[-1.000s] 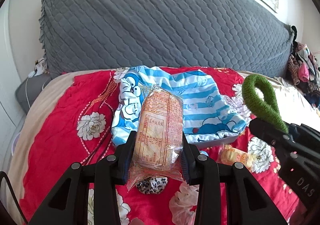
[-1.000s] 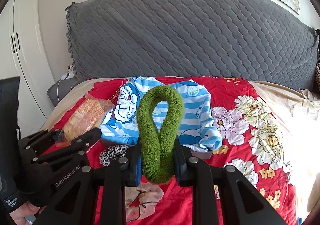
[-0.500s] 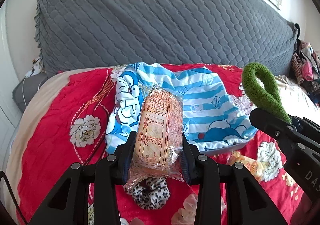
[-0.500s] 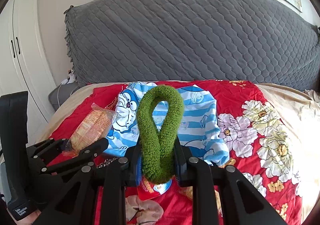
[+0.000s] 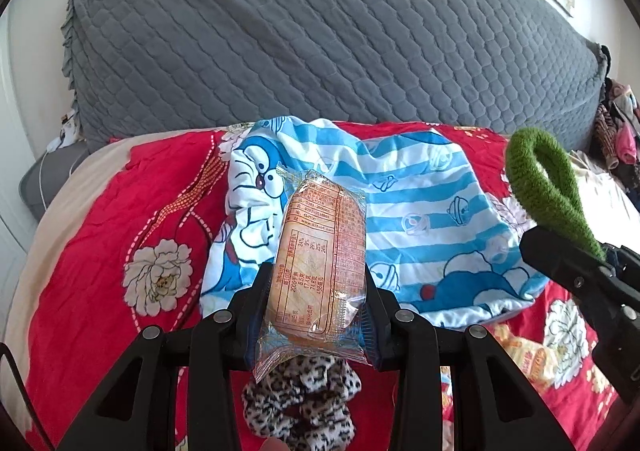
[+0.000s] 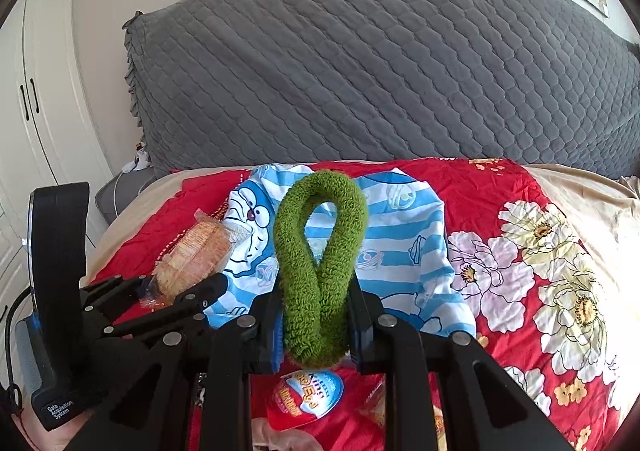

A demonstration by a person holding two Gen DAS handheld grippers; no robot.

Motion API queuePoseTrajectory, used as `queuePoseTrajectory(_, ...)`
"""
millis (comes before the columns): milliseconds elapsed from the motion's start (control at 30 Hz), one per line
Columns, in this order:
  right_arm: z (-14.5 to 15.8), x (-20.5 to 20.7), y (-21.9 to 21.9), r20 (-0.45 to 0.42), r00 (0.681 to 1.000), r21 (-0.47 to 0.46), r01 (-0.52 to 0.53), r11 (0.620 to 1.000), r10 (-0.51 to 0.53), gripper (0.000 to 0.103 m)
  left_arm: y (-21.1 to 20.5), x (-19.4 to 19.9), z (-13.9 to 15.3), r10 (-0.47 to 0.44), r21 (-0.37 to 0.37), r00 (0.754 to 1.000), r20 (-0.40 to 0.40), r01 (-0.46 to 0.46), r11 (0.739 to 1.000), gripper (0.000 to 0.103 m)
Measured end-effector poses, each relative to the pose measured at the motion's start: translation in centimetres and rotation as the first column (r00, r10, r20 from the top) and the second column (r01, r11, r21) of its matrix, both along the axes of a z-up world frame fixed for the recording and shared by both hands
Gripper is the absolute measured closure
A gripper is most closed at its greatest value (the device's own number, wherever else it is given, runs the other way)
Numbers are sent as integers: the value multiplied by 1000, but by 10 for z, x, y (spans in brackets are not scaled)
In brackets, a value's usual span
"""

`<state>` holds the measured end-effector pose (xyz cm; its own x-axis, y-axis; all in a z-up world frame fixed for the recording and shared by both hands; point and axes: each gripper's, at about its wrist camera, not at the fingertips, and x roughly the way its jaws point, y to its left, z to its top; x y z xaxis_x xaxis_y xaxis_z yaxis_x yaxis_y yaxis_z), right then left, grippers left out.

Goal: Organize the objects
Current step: 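Carry both held items over the striped cloth in the gray tray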

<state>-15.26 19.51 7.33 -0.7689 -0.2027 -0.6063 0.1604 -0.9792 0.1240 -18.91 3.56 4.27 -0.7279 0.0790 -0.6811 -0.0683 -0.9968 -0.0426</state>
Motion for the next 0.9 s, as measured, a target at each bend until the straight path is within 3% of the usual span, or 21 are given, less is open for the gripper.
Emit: queuePoseTrajectory(900,-39,-78,3,143,989,46,20,999,-27,78,4,-53,-16,8,-6,999,36,-8,1000,63)
